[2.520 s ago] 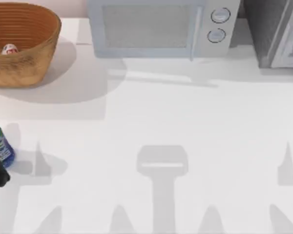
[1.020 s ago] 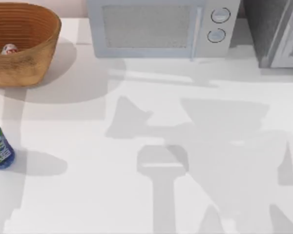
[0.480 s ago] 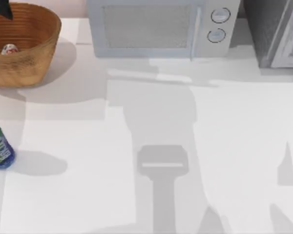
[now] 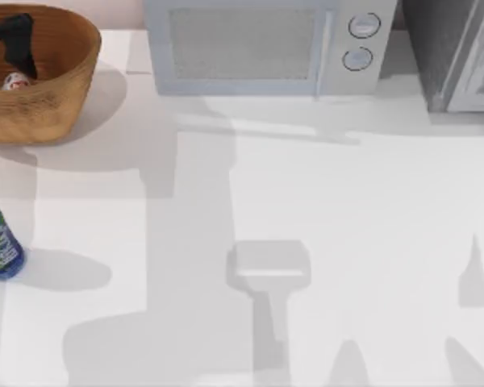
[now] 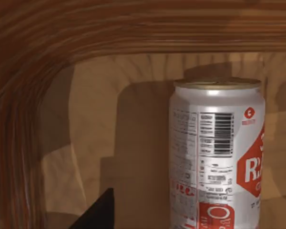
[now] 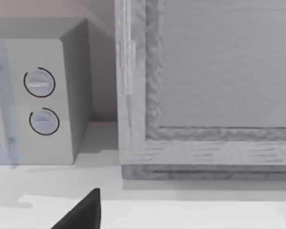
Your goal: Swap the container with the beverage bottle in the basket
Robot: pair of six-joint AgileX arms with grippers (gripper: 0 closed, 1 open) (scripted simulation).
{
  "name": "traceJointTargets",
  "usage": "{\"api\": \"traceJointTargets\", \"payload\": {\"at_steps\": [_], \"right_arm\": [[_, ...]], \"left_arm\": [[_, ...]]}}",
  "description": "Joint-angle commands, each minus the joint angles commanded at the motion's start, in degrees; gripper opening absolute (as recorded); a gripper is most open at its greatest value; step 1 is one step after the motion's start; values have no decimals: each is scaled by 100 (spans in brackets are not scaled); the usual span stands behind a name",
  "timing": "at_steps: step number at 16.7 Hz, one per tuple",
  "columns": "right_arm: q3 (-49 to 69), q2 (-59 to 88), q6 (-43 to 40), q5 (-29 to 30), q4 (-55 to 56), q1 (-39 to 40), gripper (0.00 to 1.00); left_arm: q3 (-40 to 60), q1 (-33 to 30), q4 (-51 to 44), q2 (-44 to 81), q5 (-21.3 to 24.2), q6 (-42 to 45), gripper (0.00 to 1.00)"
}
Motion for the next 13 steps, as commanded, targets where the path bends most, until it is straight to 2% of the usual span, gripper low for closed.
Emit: {"api": "traceJointTargets", "payload": {"at_steps": [7,13], "right_arm": [[0,0,0,0,0,0,100],[0,0,0,0,0,0,100]], "left_arm": [[-38,-40,62,-14,0,-13,100],[-964,-101,861,-130,-18,-104,100]]}}
